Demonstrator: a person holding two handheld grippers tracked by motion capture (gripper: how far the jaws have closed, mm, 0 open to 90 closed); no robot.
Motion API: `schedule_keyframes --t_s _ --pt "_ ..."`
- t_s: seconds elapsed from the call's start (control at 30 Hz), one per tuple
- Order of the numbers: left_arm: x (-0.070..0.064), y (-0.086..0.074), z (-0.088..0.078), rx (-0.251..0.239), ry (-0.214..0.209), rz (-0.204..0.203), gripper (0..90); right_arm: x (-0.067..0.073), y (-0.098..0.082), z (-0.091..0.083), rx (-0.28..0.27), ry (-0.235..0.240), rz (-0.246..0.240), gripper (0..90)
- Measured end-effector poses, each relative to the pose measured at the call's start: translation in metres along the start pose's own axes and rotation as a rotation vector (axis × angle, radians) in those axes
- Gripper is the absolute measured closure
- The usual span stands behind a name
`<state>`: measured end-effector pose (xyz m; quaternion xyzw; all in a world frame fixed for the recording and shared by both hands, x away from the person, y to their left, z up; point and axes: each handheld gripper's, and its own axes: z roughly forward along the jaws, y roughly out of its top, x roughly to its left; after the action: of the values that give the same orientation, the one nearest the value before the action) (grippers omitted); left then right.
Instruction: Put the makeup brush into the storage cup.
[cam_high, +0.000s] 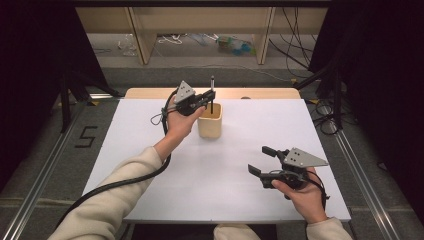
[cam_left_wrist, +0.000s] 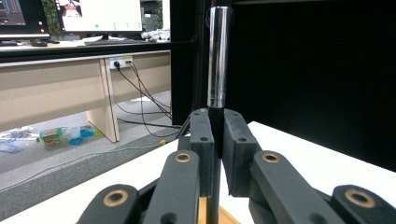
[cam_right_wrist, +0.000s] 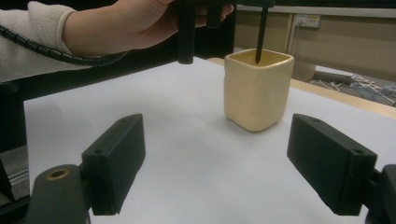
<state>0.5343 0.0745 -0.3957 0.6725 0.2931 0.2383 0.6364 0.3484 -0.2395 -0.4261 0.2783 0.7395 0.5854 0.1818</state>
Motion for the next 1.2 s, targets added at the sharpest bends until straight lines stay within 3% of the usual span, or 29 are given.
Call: schedule_keyframes --t_s 0.23,0.27,0.4,0.43,0.5,0.6,0.8,0.87,0.93,1.2 --pt "-0.0002 -0.0024 0.0006 0.008 0.0 0.001 83.7 0.0001 -0.0005 0.0012 -0.013 0.013 0.009 20.4" --pt "-0.0004 -0.0027 0.0009 0.007 -0.002 -0.001 83.7 -0.0015 -0.0003 0.0017 -0.026 0.003 -0.016 20.4" --pt "-0.0006 -0.004 0.0014 0.01 -0.002 0.002 83.7 0.0002 -0.0005 0.0013 -0.013 0.013 0.01 20.5" --pt "-0.0009 -0.0042 0.0016 0.009 -0.002 0.001 83.7 -0.0015 -0.0004 0.0017 -0.027 0.002 -0.015 20.5" --pt "-0.0012 -0.0045 0.0018 0.01 -0.001 -0.001 83.7 -0.0016 -0.0005 0.0017 -0.027 0.002 -0.017 20.4" --pt "-0.0012 -0.0054 0.0023 0.012 -0.001 -0.005 83.7 0.0003 -0.0006 0.0013 -0.012 0.014 0.009 20.5" --pt "0.0003 -0.0077 0.0028 0.015 0.001 -0.002 83.7 -0.0014 -0.0005 0.0017 -0.021 0.003 -0.02 20.5" --pt "-0.0002 -0.0086 0.003 0.018 0.0 -0.003 83.7 0.0004 -0.0005 0.001 -0.006 0.014 0.01 20.5" --pt "-0.0009 -0.0095 0.0037 0.019 -0.002 -0.004 83.6 -0.0016 -0.0005 0.0016 -0.022 0.004 -0.019 20.5" --pt "-0.0002 -0.0103 0.004 0.02 0.002 -0.001 83.7 -0.0015 -0.0006 0.0017 -0.026 0.004 -0.018 20.6"
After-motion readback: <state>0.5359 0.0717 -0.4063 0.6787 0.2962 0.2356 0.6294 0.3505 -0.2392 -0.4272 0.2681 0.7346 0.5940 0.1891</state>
